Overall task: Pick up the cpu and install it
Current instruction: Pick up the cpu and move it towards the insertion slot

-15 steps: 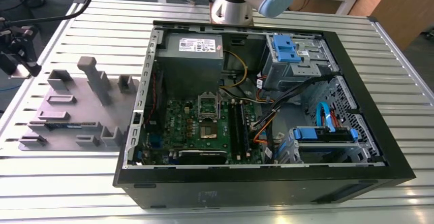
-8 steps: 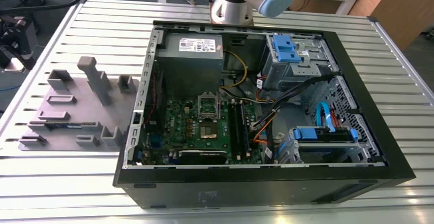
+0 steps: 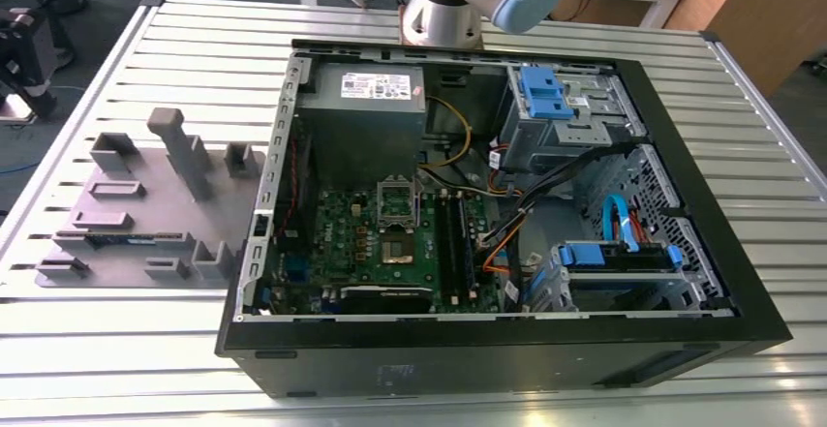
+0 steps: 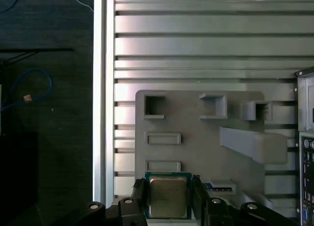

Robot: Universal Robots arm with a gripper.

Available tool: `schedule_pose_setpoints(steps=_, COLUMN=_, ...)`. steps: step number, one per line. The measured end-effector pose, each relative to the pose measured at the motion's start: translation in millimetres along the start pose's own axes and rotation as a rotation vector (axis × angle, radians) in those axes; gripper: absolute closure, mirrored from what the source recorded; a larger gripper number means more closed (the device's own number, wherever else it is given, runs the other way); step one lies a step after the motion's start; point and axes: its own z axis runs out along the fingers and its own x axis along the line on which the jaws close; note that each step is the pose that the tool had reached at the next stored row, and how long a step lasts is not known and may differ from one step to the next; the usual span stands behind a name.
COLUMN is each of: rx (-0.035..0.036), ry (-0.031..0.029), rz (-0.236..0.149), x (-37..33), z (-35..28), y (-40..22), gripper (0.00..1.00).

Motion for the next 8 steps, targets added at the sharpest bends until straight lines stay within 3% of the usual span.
schedule_pose_setpoints(steps=8, rx=-0.0001, ry=-0.0001, rz=0.0, x=0.0, z=-17.0, y=0.7, gripper=0.53)
